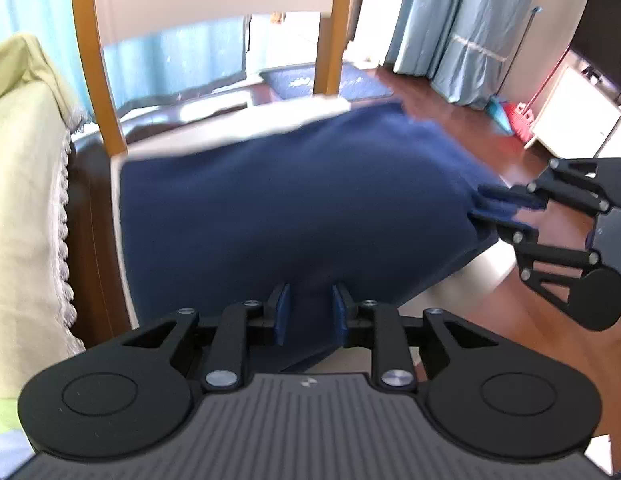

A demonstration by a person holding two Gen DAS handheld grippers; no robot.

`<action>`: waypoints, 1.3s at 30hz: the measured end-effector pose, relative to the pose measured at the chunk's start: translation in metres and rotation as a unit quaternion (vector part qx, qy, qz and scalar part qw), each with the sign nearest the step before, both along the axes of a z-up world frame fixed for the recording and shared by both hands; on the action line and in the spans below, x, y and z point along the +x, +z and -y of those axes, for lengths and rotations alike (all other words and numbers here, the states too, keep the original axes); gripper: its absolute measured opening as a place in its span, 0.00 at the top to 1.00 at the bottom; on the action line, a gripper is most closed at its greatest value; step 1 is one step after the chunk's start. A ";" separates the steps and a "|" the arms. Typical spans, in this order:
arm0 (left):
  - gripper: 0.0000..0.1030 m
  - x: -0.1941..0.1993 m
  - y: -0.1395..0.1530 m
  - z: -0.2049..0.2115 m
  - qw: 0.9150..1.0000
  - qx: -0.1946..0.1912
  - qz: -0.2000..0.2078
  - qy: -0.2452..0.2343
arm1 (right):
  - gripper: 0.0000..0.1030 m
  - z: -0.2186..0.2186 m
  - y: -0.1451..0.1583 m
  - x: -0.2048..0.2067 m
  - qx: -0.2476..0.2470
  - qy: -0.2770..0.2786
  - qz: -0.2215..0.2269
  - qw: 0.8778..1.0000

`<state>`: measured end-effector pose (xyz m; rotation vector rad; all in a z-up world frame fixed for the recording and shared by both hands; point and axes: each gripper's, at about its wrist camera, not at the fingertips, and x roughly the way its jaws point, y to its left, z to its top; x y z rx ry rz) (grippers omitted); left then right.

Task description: Fold clothes

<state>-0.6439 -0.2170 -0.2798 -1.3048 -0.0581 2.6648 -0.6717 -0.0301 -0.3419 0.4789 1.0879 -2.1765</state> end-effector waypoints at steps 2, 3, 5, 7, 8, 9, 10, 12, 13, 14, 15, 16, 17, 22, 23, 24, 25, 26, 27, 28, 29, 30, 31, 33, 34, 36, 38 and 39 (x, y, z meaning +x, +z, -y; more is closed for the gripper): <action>0.69 0.003 0.004 0.001 1.000 0.006 0.000 0.014 | 0.91 0.002 -0.009 0.004 0.005 0.007 -0.017 1.000; 0.70 0.003 0.007 0.002 1.000 0.008 0.002 0.021 | 0.92 0.003 -0.004 0.003 0.003 0.002 -0.008 1.000; 0.76 0.004 0.015 0.003 1.000 0.008 0.000 0.030 | 0.92 0.005 0.006 0.000 0.001 -0.008 0.011 1.000; 0.76 0.004 0.033 0.005 0.999 -0.001 -0.025 0.034 | 0.92 -0.001 0.036 -0.005 -0.048 -0.045 0.032 0.997; 0.75 0.001 0.034 0.005 0.999 0.000 -0.025 0.034 | 0.91 -0.001 0.039 -0.011 -0.057 -0.048 0.033 0.997; 0.75 -0.003 0.026 0.006 0.999 -0.008 -0.010 0.038 | 0.91 -0.002 0.048 -0.015 -0.084 -0.058 0.040 0.994; 0.75 -0.008 0.018 0.006 0.999 -0.017 0.005 0.042 | 0.90 -0.001 0.048 -0.020 -0.091 -0.060 0.046 0.993; 0.73 -0.010 0.000 0.006 0.999 -0.012 0.010 0.044 | 0.88 0.004 0.029 -0.035 -0.073 -0.080 0.089 0.990; 0.73 -0.011 -0.003 0.007 0.999 -0.007 0.005 0.050 | 0.88 0.003 0.024 -0.037 -0.074 -0.083 0.098 0.989; 0.73 -0.013 -0.001 0.008 0.999 -0.005 0.006 0.052 | 0.88 0.001 0.017 -0.039 -0.085 -0.081 0.097 0.988; 0.74 -0.013 0.003 0.009 0.998 -0.005 0.007 0.055 | 0.88 0.002 0.017 -0.039 -0.078 -0.072 0.088 0.990; 0.80 -0.013 0.008 0.010 0.998 -0.002 0.004 0.060 | 0.88 0.001 0.019 -0.040 -0.077 -0.072 0.089 0.990; 0.80 -0.012 0.013 0.011 0.998 0.000 -0.001 0.062 | 0.88 0.001 0.028 -0.042 -0.079 -0.073 0.095 0.990; 0.79 -0.041 0.044 0.032 0.997 -0.003 -0.030 0.065 | 0.84 -0.017 0.091 -0.066 -0.177 -0.112 0.143 0.967; 0.79 -0.048 0.042 0.036 0.997 -0.004 -0.023 0.070 | 0.78 -0.019 0.092 -0.071 -0.187 -0.120 0.151 0.963; 0.79 -0.069 0.038 0.043 0.996 -0.014 0.009 0.082 | 0.74 -0.020 0.096 -0.090 -0.212 -0.143 0.173 0.951; 0.79 -0.089 0.034 0.050 0.994 -0.025 0.042 0.095 | 0.74 -0.021 0.098 -0.097 -0.220 -0.152 0.180 0.947; 0.79 -0.106 0.029 0.054 0.989 -0.046 0.075 0.116 | 0.74 -0.021 0.100 -0.123 -0.241 -0.174 0.198 0.934; 0.79 -0.114 0.028 0.058 0.986 -0.050 0.091 0.131 | 0.74 -0.027 0.098 -0.129 -0.245 -0.179 0.203 0.931; 0.79 -0.123 0.027 0.061 0.982 -0.054 0.108 0.147 | 0.74 -0.033 0.095 -0.135 -0.249 -0.185 0.208 0.928; 0.78 -0.122 0.027 0.062 0.981 -0.052 0.111 0.152 | 0.74 -0.035 0.095 -0.148 -0.251 -0.190 0.214 0.925; 0.77 -0.128 0.028 0.065 0.978 -0.049 0.119 0.166 | 0.74 -0.038 0.096 -0.157 -0.249 -0.192 0.214 0.925; 0.75 -0.130 0.028 0.065 0.977 -0.048 0.122 0.170 | 0.74 -0.041 0.091 -0.160 -0.247 -0.192 0.215 0.925; 0.74 -0.136 0.028 0.065 0.973 -0.049 0.131 0.182 | 0.74 -0.045 0.089 -0.169 -0.234 -0.184 0.226 0.928; 0.74 -0.137 0.028 0.065 0.972 -0.051 0.136 0.185 | 0.74 -0.045 0.090 -0.169 -0.232 -0.182 0.228 0.928; 0.73 -0.140 0.026 0.067 0.970 -0.049 0.142 0.189 | 0.74 -0.044 0.091 -0.174 -0.224 -0.172 0.236 0.930; 0.73 -0.147 0.023 0.068 0.967 -0.049 0.152 0.197 | 0.74 -0.038 0.092 -0.172 -0.216 -0.162 0.238 0.933; 0.73 -0.150 0.022 0.070 0.966 -0.048 0.155 0.200 | 0.74 -0.035 0.092 -0.174 -0.213 -0.154 0.240 0.935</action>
